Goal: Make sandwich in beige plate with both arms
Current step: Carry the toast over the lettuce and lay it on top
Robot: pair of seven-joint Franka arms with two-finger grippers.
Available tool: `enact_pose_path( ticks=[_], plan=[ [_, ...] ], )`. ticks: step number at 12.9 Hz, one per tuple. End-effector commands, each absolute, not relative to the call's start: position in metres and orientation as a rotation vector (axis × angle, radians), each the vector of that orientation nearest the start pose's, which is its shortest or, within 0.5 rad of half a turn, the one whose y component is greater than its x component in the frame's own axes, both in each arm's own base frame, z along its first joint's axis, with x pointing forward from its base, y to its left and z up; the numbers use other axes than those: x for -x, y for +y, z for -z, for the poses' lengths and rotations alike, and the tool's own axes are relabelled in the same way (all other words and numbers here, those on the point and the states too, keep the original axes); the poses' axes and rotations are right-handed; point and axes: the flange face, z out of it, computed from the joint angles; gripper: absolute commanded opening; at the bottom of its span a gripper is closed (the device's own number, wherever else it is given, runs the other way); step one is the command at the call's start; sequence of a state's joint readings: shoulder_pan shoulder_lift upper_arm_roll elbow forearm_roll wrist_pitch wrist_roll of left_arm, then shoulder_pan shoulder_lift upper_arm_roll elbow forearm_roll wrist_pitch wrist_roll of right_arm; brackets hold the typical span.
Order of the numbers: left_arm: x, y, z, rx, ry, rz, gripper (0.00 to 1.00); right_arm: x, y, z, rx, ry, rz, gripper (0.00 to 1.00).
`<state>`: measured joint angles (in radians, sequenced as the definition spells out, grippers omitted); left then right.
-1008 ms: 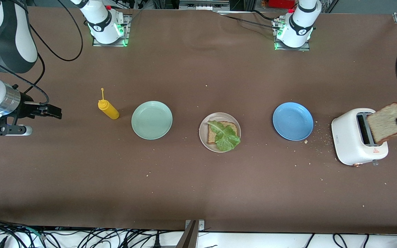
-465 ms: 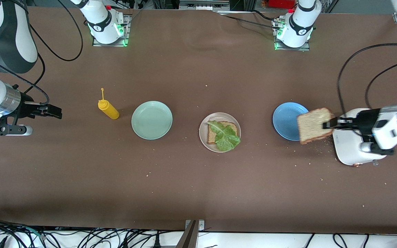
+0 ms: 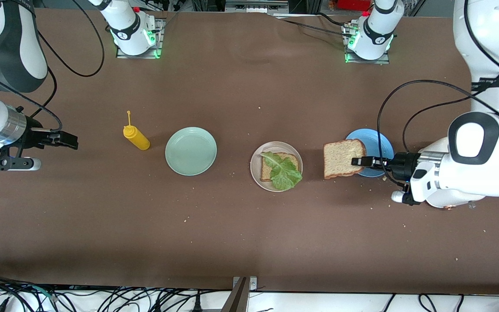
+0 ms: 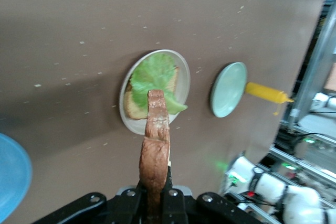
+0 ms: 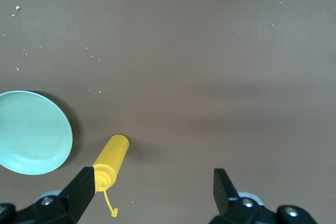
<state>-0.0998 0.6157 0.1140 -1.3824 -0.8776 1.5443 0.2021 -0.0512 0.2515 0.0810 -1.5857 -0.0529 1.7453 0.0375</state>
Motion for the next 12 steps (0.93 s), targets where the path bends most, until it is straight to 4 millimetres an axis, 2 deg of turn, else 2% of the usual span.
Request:
enact_pose_path(
  ticks=[1, 2, 3, 4, 6, 12],
  plan=[
    [-0.689, -0.091, -0.351, -2.16, 0.022, 0.385, 0.0, -0.622, 0.008, -0.485, 3.172, 0.008, -0.15, 1.0],
    [-0.689, -0.094, -0.34, -2.148, -0.014, 0.378, 0.0, -0.622, 0.008, -0.485, 3.172, 0.008, -0.15, 1.0],
    [-0.686, -0.096, -0.317, -2.113, -0.113, 0.347, 0.0, -0.622, 0.009, -0.484, 3.171, 0.009, -0.152, 1.0],
    [-0.678, -0.105, -0.295, -2.029, -0.136, 0.331, 0.0, -0.622, 0.008, -0.484, 3.172, 0.006, -0.152, 1.0],
    [-0.673, -0.107, -0.285, -1.998, -0.131, 0.33, 0.0, -0.622, 0.008, -0.484, 3.172, 0.006, -0.152, 1.0],
    [-0.657, -0.15, -0.249, -1.906, -0.117, 0.391, 0.0, -0.622, 0.008, -0.484, 3.172, 0.006, -0.152, 1.0]
  ],
)
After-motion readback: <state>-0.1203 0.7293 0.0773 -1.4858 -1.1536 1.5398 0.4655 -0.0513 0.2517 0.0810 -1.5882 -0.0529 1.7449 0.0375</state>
